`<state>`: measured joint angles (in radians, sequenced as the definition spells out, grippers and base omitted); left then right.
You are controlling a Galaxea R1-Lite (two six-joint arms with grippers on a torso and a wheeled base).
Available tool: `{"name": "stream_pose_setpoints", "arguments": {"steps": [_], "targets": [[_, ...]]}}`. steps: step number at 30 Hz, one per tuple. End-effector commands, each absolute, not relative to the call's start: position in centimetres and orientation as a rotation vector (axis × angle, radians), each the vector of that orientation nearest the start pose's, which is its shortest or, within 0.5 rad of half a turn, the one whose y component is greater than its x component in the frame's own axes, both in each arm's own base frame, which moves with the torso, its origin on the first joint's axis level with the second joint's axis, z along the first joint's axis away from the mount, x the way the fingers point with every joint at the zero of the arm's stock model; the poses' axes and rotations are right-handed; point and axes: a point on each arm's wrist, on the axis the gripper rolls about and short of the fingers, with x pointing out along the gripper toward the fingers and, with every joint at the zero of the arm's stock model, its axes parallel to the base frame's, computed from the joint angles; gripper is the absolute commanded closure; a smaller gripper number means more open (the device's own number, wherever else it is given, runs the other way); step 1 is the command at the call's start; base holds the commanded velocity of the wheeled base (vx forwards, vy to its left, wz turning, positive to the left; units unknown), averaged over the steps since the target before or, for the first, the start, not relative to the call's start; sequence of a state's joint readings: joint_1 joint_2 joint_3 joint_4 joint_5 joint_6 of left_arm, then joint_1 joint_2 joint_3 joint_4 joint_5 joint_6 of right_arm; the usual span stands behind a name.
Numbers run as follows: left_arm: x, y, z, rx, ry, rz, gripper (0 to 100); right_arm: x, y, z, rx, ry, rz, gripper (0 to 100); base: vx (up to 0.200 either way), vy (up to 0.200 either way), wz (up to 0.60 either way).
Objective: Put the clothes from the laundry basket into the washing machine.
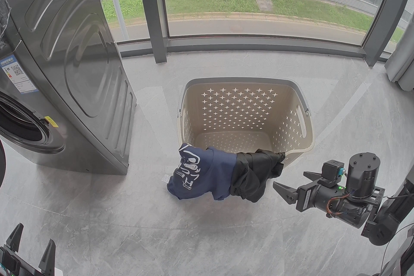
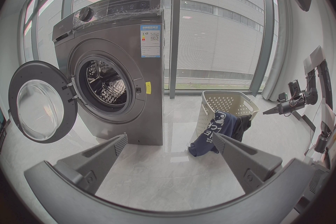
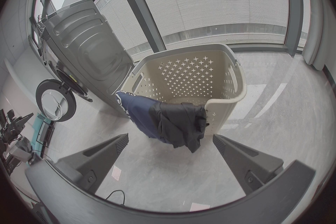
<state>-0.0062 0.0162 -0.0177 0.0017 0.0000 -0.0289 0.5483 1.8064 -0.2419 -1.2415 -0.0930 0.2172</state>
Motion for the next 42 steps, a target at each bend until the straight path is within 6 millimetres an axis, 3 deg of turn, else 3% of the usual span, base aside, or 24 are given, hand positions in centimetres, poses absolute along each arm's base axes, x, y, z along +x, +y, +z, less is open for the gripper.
{"name": "stream_pose_setpoints", "arguments": {"steps": [1,16,35,42], "targets": [[-2.3,0.0,7.5,-0.029,0.003,-0.006,0,22.7,14.2,6.5,0.089,0.389,0.417,0,0.000,0.000,0.00],[-2.3,0.0,7.6,-0.028,0.002,-0.006,0,25.9,16.4,4.8,0.097,0.376,0.404,0,0.000,0.000,0.00],[-2.3,0.0,7.5,-0.029,0.003,-0.006,0,29.4,18.3,0.8,0.098,0.379,0.394,0,0.000,0.000,0.00],[-2.3,0.0,7.6,-0.029,0.002,-0.006,0,30.5,18.9,1.0,0.115,0.345,0.394,0,0.000,0.000,0.00]]}}
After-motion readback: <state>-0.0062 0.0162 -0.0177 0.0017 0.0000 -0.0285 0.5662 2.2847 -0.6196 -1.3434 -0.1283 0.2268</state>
